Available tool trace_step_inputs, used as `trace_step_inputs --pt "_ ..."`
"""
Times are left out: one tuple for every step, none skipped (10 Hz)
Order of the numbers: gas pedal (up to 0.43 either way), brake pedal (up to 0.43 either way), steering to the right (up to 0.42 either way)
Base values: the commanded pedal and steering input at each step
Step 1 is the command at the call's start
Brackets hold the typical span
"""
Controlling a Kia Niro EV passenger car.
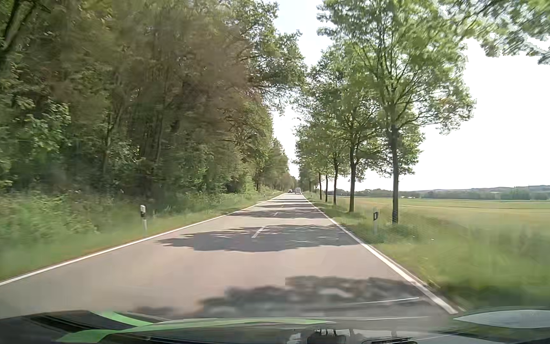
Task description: Follow the waypoints while adhering to traffic rules and regulations
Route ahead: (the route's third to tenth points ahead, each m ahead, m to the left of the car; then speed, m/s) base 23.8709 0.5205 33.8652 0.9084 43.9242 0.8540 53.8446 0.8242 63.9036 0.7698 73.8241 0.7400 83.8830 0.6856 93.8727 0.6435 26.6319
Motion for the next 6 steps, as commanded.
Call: trace_step_inputs --pt "0.228 0.000 -0.001" --pt "0.240 0.000 -0.001" --pt "0.240 0.000 -0.002" --pt "0.248 0.000 -0.002" --pt "0.248 0.000 -0.002" --pt "0.248 0.000 -0.002"
